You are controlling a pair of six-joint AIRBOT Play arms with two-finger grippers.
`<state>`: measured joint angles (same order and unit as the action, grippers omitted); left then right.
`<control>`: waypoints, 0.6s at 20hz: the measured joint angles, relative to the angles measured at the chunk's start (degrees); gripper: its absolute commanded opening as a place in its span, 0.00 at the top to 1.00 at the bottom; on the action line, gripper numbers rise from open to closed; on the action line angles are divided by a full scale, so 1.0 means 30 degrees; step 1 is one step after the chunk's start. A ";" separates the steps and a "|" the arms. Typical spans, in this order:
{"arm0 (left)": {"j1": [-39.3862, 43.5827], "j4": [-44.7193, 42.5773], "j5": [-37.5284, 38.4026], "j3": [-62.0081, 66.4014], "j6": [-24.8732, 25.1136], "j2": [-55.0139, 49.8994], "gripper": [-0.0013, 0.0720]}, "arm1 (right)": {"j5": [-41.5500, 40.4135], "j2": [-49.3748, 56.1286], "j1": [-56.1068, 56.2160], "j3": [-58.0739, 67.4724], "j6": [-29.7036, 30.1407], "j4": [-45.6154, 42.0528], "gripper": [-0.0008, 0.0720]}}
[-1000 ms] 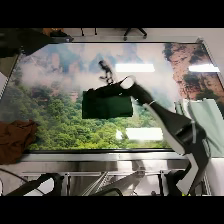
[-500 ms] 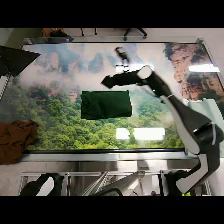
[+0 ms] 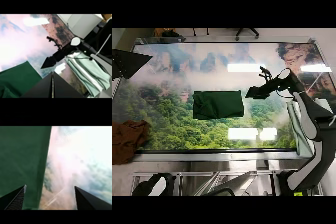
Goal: Fold the shirts.
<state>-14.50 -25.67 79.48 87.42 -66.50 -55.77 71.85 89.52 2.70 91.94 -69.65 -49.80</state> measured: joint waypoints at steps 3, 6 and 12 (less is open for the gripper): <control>-0.0007 0.0000 0.0015 0.0000 0.0051 0.0000 0.96 | 0.0007 0.1290 0.0612 -0.0146 0.0663 0.2149 0.04; -0.0007 -0.0015 0.0015 -0.0007 0.0153 0.0000 0.96 | -0.0510 0.2149 0.1457 -0.0204 0.1566 0.3985 0.87; -0.0007 -0.0051 0.0015 -0.0007 0.0211 0.0000 0.96 | -0.0007 0.1443 0.1698 0.1260 0.3169 0.7147 0.97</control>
<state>-14.52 -25.82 79.53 87.39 -65.87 -55.77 71.83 93.84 7.79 95.72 -60.14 -28.36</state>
